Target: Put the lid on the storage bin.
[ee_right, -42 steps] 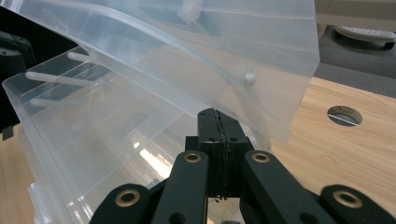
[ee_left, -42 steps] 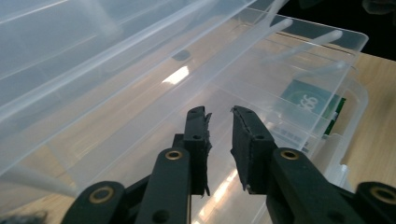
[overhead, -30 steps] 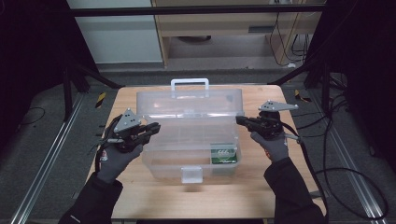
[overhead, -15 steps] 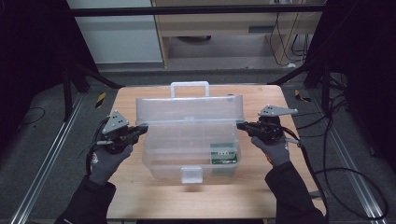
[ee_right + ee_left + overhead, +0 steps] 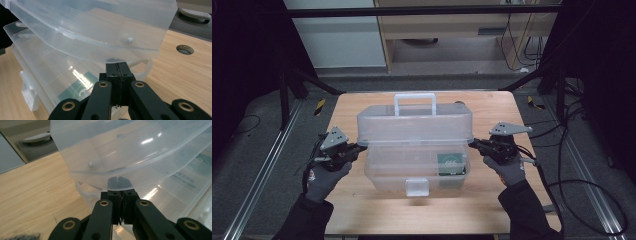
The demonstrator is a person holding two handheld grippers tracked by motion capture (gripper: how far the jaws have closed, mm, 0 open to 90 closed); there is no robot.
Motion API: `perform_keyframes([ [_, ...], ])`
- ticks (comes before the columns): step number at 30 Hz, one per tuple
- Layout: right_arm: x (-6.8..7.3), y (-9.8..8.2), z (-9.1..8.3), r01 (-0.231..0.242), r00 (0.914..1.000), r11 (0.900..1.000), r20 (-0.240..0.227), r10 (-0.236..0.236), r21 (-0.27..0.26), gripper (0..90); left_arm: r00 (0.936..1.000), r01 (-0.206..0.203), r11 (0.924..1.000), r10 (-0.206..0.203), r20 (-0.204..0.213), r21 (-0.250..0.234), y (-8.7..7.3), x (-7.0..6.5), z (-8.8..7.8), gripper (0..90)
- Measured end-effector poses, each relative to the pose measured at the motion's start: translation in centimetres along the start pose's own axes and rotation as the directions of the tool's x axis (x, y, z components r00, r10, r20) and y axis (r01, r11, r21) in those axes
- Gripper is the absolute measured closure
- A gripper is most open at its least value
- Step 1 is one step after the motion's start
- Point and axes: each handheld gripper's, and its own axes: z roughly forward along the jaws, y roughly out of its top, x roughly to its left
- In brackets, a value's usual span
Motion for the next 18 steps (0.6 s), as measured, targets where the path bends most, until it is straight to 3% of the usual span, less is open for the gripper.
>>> perform_keyframes([
  [18, 1.3, -2.9, -0.4, 0.056, 0.9965, 0.995, 0.057, -0.061, 0.082, 90.0, 0.9993, 0.013, 0.9981, -0.015, 0.033, 0.061, -3.6, 0.3, 0.4, 86.3],
])
